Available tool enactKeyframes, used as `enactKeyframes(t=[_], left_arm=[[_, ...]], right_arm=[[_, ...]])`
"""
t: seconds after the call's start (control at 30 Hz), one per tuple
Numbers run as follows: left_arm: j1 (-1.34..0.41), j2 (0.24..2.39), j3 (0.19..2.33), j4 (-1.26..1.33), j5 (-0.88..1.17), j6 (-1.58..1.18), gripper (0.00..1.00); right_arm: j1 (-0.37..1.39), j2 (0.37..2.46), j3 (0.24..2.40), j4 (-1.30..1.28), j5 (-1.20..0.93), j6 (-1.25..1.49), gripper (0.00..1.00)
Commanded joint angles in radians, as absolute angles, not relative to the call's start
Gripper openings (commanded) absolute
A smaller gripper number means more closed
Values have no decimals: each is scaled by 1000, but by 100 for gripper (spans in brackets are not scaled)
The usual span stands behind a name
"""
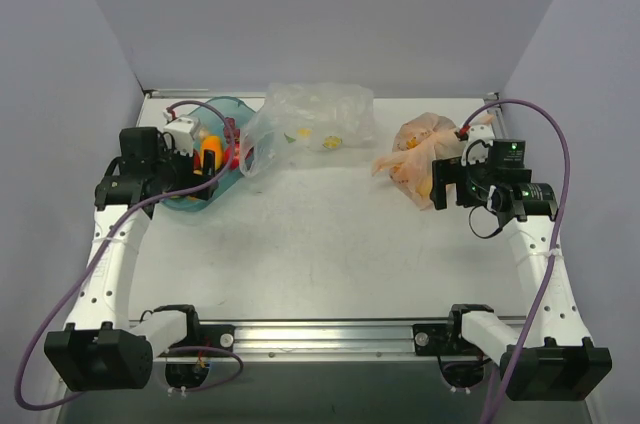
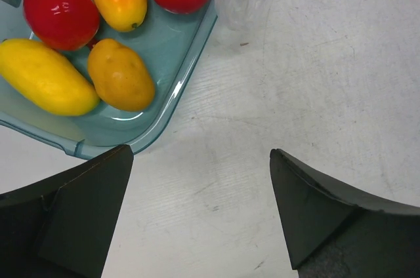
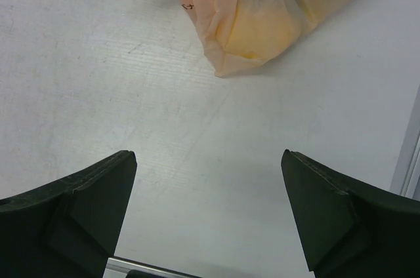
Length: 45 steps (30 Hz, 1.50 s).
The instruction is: Place the fake fruits into the plastic bag and tie a complex knot
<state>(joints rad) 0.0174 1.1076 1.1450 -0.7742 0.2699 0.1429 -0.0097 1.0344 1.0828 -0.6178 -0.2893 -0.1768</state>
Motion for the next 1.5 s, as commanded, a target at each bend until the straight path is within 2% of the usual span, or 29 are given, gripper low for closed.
enactKeyframes(t=[0.0, 0.17, 0.27, 0.33, 0.43, 0.7, 1.07, 1.33, 1.4, 1.43, 1.47], left_arm=[[8, 1114, 1190, -717, 241, 192, 97], [-102, 1157, 1264, -701, 227, 381, 98], [-254, 1206, 1293, -695, 154, 509, 97], [-367, 1230, 1284, -649, 80, 627, 98], [-458, 1236, 1243, -502, 75, 756, 97], [-523, 1434, 1278, -218, 167, 877, 97], [-538, 1704, 1289, 243, 78, 1132, 97], [-529, 1894, 1397, 354, 15, 1169, 97], [-531, 1943, 1446, 353, 8, 1160, 84], [-534, 1953, 1462, 351, -21, 1152, 73], [-543, 1968, 1500, 350, -62, 1116, 58]], right_arm=[[-9, 1042, 1115, -652, -310, -190, 100], [-9, 1068, 1127, -670, -333, -196, 100], [-11, 1084, 1141, -686, -341, -192, 100], [-9, 1095, 1144, -690, -345, -190, 100], [-9, 1098, 1140, -693, -354, -190, 100], [-9, 1123, 1167, -716, -356, -192, 100], [-11, 1147, 1161, -732, -357, -196, 100], [-11, 1166, 1160, -742, -359, -207, 100], [-11, 1169, 1158, -742, -360, -209, 100], [-9, 1169, 1158, -744, -364, -209, 100], [-11, 1167, 1157, -745, -365, -209, 100]])
